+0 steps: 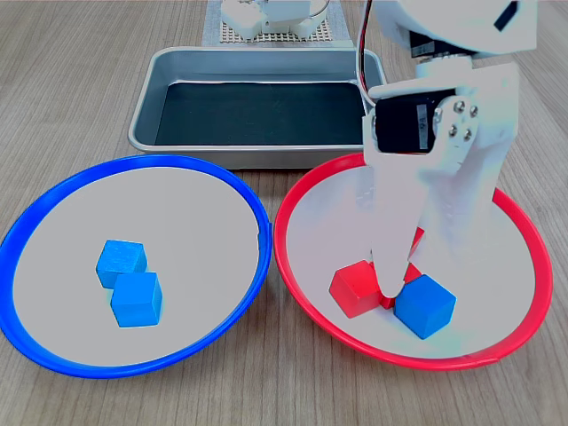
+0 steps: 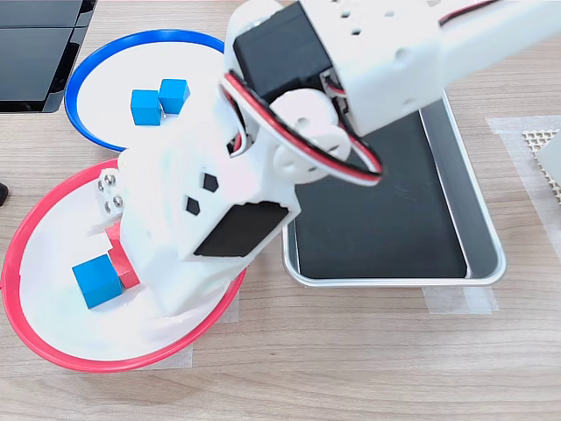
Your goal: Relocate any blue block in the red dish to the blue dish, correcting any misplacements.
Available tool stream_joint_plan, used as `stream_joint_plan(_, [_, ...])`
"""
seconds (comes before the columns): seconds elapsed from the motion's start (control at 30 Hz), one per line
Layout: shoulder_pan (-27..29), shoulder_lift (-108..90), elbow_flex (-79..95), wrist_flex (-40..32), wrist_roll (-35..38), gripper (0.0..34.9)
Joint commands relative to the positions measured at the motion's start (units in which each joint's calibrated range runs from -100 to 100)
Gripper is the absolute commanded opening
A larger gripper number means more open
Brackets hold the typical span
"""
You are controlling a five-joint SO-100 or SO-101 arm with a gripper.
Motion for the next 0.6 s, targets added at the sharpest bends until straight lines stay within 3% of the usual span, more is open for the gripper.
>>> stream_joint_plan(0.0, [-0.4, 0.7, -3.5, -0.5, -0.3, 25.9])
stream_joint_plan(0.57, [0.4, 5.7, -7.8, -3.2, -1.1, 25.4])
